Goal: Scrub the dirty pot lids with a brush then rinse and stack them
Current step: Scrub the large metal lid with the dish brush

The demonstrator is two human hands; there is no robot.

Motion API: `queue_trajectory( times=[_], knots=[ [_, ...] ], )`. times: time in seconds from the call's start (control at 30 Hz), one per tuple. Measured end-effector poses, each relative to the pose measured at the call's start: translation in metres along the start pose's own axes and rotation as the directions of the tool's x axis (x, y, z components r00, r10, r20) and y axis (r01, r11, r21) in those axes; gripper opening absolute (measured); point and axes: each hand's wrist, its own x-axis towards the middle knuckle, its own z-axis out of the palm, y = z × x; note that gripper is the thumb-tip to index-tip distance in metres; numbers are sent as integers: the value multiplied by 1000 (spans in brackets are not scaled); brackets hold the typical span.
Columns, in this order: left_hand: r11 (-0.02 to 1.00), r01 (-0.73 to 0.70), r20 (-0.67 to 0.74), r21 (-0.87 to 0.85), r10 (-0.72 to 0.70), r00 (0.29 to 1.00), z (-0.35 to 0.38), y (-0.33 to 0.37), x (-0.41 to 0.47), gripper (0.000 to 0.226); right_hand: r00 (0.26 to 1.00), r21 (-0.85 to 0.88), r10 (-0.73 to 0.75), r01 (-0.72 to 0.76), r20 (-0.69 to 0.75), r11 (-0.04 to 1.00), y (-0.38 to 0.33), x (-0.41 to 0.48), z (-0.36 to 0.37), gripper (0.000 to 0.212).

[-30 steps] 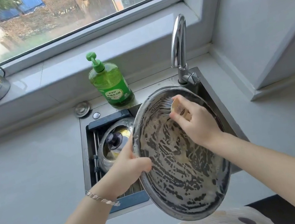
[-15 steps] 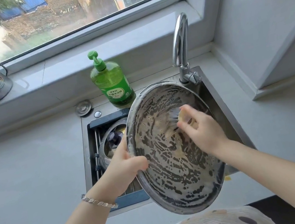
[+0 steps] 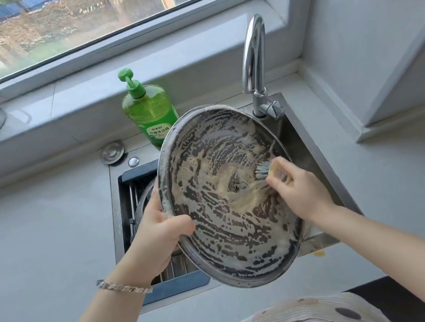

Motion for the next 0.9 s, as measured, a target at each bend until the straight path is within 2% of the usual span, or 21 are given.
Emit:
queue_trajectory(
  times=[0.13, 0.17, 0.27, 0.33, 0.4, 0.43, 0.5, 0.57, 0.63, 0.7, 0.77, 0.83, 0.9],
  knots=[
    [1000, 8, -40, -9, -8, 999, -4, -2, 1, 75, 955, -97, -218, 241, 201, 966, -11, -27, 21, 24],
    [1000, 7, -57, -19, -8, 998, -6, -2, 1, 74, 961, -104, -196, 219, 197, 970, -8, -27, 20, 22],
    [999, -8, -89, -36, 5, 996, -10, -2, -1, 75, 998, -69, 19, -15, 58, 998, 9, -10, 8, 6],
    [1000, 1, -90, -20, -3, 996, -9, -2, 0, 75, 987, -120, -28, 48, 161, 992, 10, -13, 10, 6],
    [1000, 20, -77, 1, -20, 997, -10, -2, 0, 75, 956, -167, -74, 125, 283, 978, 6, -21, 16, 21],
    [1000, 29, -69, 8, -29, 997, -11, -1, -1, 76, 960, -188, -76, 130, 269, 973, 10, -18, 13, 25],
    [998, 53, -42, 27, -51, 998, -12, 1, -3, 79, 991, -207, -44, 70, 129, 976, 22, 1, -2, 17],
    [994, 93, -2, 59, -93, 996, -10, 1, -4, 82, 999, -266, -7, 21, 54, 964, 28, 21, -16, 20],
    [985, 137, 55, 105, -143, 988, -4, 0, -4, 83, 998, -347, -56, 66, 40, 935, 21, 35, -20, 32],
    [980, 156, 94, 127, -168, 981, 0, 0, -3, 83, 989, -342, -146, 137, 0, 930, 5, 46, -21, 38],
    [984, 151, 75, 94, -158, 985, -1, 1, -1, 84, 985, -298, -164, 141, -53, 944, -4, 50, -23, 41],
    [991, 126, 45, 50, -128, 991, -6, 6, -1, 81, 994, -288, -102, 84, -47, 954, 4, 46, -24, 39],
    [995, 94, 12, 32, -94, 995, -10, 8, -1, 78, 999, -337, -23, 36, 42, 941, 19, 34, -19, 37]
  ],
)
